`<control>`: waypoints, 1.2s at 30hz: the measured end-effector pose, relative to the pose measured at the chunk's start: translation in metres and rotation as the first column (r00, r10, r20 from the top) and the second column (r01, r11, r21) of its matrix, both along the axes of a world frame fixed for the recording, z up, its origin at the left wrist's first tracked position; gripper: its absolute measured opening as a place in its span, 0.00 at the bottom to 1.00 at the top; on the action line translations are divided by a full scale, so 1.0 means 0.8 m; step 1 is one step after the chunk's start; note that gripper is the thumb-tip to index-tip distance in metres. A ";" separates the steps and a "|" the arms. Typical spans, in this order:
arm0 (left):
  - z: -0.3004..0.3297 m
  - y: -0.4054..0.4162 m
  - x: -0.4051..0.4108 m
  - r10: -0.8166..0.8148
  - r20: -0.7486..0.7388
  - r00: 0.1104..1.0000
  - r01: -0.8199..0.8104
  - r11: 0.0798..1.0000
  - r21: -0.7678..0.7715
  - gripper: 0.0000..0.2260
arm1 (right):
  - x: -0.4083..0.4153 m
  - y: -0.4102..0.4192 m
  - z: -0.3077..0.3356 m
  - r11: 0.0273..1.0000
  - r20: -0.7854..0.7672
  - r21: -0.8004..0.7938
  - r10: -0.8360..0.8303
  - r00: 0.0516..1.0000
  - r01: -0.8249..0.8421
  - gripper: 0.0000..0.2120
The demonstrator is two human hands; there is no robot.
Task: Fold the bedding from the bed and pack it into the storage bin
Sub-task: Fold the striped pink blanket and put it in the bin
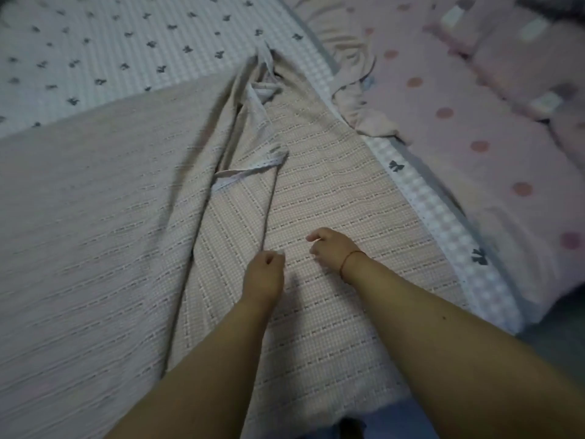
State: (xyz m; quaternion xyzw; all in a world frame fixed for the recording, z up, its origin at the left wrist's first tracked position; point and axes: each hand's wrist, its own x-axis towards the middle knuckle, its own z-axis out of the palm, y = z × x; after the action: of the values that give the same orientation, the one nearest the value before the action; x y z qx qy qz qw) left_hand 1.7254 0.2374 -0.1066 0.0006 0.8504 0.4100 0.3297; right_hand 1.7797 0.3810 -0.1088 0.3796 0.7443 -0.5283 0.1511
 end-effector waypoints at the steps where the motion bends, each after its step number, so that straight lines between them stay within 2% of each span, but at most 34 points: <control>1: 0.001 -0.017 -0.015 0.035 -0.139 0.990 -0.054 0.990 -0.132 0.11 | -0.014 -0.012 -0.003 0.999 0.002 -0.018 0.027 1.000 -0.027 0.14; 2: -0.001 -0.036 -0.031 0.069 -0.230 0.971 -0.131 0.955 -0.265 0.15 | -0.027 -0.025 -0.006 0.997 0.021 -0.024 0.075 0.997 -0.075 0.14; 3: -0.004 -0.052 -0.042 0.103 -0.233 0.967 -0.187 0.907 -0.377 0.21 | -0.033 -0.033 -0.012 0.992 0.045 -0.026 0.122 0.992 -0.121 0.13; 6: -0.026 -0.091 -0.071 0.198 -0.020 0.980 -0.176 0.813 -0.555 0.31 | -0.039 -0.054 -0.033 0.968 0.155 0.001 0.249 0.956 -0.252 0.08; 8: -0.045 -0.101 -0.079 0.279 0.033 0.960 -0.226 0.837 -0.498 0.35 | -0.038 -0.060 -0.042 0.965 0.206 0.007 0.254 0.945 -0.261 0.10; 10: -0.044 -0.098 -0.080 0.290 0.007 0.957 -0.275 0.915 -0.294 0.35 | -0.042 -0.058 -0.042 0.963 0.244 0.037 0.251 0.937 -0.267 0.16; 12: -0.028 -0.088 -0.072 0.155 -0.047 0.987 -0.160 0.973 -0.166 0.23 | -0.049 -0.048 -0.038 0.963 0.268 0.069 0.234 0.935 -0.261 0.17; 14: -0.006 -0.079 -0.046 -0.136 -0.053 0.989 0.129 0.984 -0.127 0.09 | -0.053 -0.034 -0.025 0.974 0.255 0.100 0.171 0.952 -0.202 0.16; 15: 0.003 -0.076 -0.028 -0.301 0.016 0.953 0.302 0.950 -0.075 0.07 | -0.054 -0.025 -0.021 0.983 0.221 0.117 0.111 0.969 -0.140 0.14; 16: 0.012 -0.073 -0.010 -0.442 0.149 0.885 0.445 0.895 0.012 0.09 | -0.054 -0.016 -0.017 0.991 0.181 0.120 0.031 0.983 -0.054 0.13; 17: 0.018 -0.072 0.005 -0.520 0.326 0.789 0.511 0.851 0.120 0.11 | -0.055 -0.007 -0.016 0.992 0.147 0.109 -0.071 0.987 0.055 0.14; 18: 0.017 -0.073 0.015 -0.539 0.448 0.713 0.510 0.838 0.197 0.12 | -0.054 0.005 -0.025 0.981 0.113 0.093 -0.180 0.977 0.170 0.18; 19: 0.014 -0.074 0.019 -0.520 0.457 0.722 0.491 0.850 0.192 0.11 | -0.053 0.017 -0.043 0.966 0.085 0.082 -0.252 0.964 0.246 0.22; 20: 0.012 -0.075 0.020 -0.481 0.343 0.807 0.473 0.874 0.114 0.10 | -0.051 0.020 -0.045 0.958 0.078 0.079 -0.281 0.957 0.275 0.24; 21: 0.007 -0.079 0.016 -0.391 0.133 0.911 0.398 0.917 -0.028 0.11 | -0.049 0.016 -0.036 0.957 0.087 0.090 -0.282 0.955 0.275 0.23; 22: 0.000 -0.086 0.008 -0.269 -0.100 0.958 0.253 0.955 -0.153 0.14 | -0.047 0.007 -0.017 0.960 0.108 0.115 -0.267 0.958 0.254 0.21; 23: -0.006 -0.097 -0.002 -0.217 -0.248 0.944 0.141 0.947 -0.290 0.18 | -0.044 -0.001 -0.006 0.966 0.121 0.153 -0.229 0.966 0.210 0.18; 24: -0.015 -0.108 -0.012 -0.231 -0.309 0.922 0.087 0.906 -0.415 0.21 | -0.042 -0.006 -0.003 0.969 0.134 0.184 -0.192 0.972 0.166 0.17; 26: -0.031 -0.130 -0.028 -0.356 -0.178 0.917 0.186 0.778 -0.600 0.32 | -0.035 -0.019 -0.003 0.976 0.152 0.203 -0.115 0.982 0.082 0.15; 27: -0.033 -0.136 -0.034 -0.435 -0.095 0.896 0.281 0.718 -0.636 0.36 | -0.033 -0.025 -0.004 0.978 0.147 0.206 -0.074 0.986 0.043 0.14; 28: -0.038 -0.138 -0.040 -0.504 -0.060 0.861 0.349 0.672 -0.653 0.36 | -0.030 -0.030 -0.005 0.978 0.139 0.208 -0.038 0.989 0.008 0.12; 30: -0.038 -0.133 -0.044 -0.610 -0.060 0.790 0.443 0.637 -0.631 0.23 | -0.025 -0.040 -0.005 0.980 0.110 0.197 0.015 0.994 -0.036 0.10; 32: -0.030 -0.121 -0.034 -0.671 -0.054 0.740 0.548 0.647 -0.530 0.13 | -0.022 -0.050 0.000 0.979 0.040 0.167 0.112 0.993 -0.117 0.10; 34: -0.016 -0.111 -0.014 -0.725 0.008 0.689 0.676 0.639 -0.367 0.12 | -0.023 -0.060 0.005 0.946 0.008 0.172 0.279 0.960 -0.276 0.13; 36: 0.006 -0.106 0.010 -0.763 0.115 0.637 0.770 0.619 -0.158 0.11 | -0.029 -0.068 0.012 0.872 0.076 0.182 0.447 0.891 -0.454 0.17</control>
State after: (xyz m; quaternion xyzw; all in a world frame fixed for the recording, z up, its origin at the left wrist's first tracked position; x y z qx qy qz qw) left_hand 1.7332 0.1529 -0.1017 0.3234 0.7983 0.1462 0.4867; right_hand 1.7565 0.3264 -0.0991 0.2171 0.8578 -0.3970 0.2438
